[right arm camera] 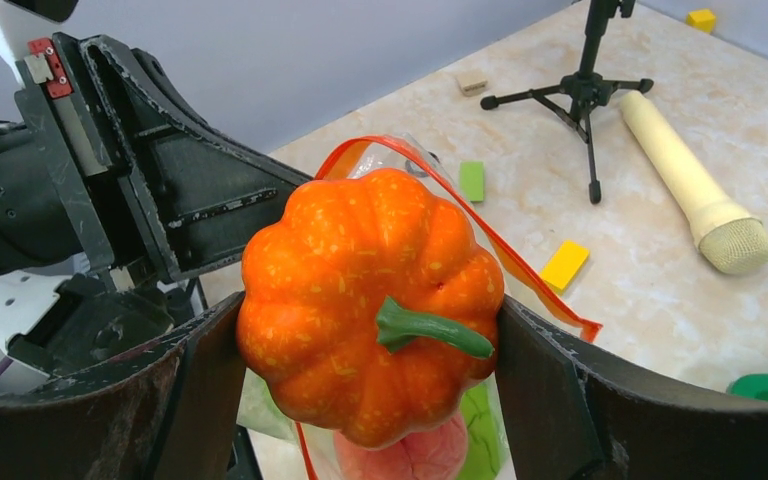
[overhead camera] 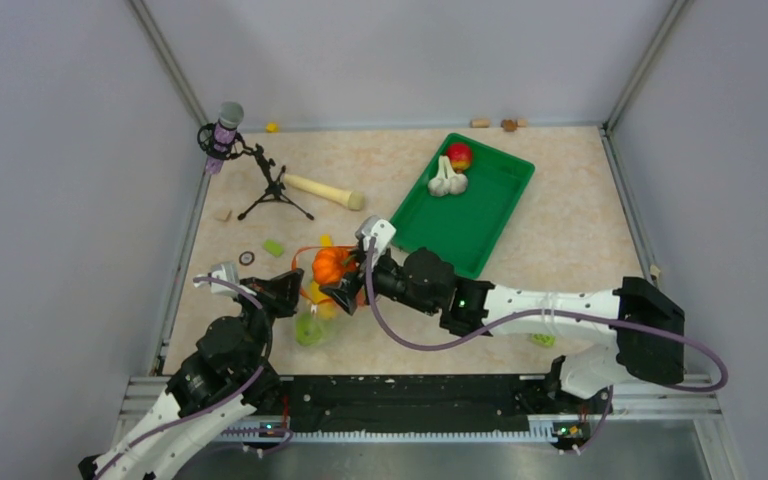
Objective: Place the food in the zip-top bag and seal the zipper
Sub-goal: Place the fake fruit in the zipper food storage bag.
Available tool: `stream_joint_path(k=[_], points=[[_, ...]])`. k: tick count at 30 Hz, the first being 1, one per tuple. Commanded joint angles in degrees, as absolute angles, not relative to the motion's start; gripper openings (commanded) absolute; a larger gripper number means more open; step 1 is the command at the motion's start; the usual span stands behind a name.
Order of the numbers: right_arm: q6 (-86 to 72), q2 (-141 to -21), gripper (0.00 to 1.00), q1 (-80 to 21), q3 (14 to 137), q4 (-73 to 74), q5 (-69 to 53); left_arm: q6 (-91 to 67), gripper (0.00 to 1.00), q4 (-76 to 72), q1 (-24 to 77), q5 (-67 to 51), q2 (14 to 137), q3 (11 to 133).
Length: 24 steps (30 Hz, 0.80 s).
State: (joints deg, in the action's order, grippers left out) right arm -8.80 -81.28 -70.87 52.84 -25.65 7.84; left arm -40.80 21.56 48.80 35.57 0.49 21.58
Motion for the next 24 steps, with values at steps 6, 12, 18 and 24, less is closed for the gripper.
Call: stream_joint_path(k=[6, 12, 18, 24], points=[[-10.6, -86.6, 0.68, -71.6, 61.6, -20.1, 10.6, -41.1, 0.00, 20.9, 48.8, 35.3, -2.3, 22.9], [-11.7, -91.3, 0.72, -71.7, 66.8, -14.0, 15.1, -41.1, 0.00, 21.0, 48.8, 35.0, -2.5, 23.0], [-12.7, -95.4, 0.73, -71.6, 71.0, -9.6, 19.7, -41.0, 0.00, 20.9, 48.8, 34.3, -3.0, 23.0], [-14.5, -98.8, 0.73, -71.6, 74.4, -4.9, 26.9, -36.6, 0.00, 15.8, 48.8, 24.8, -3.4, 22.0]])
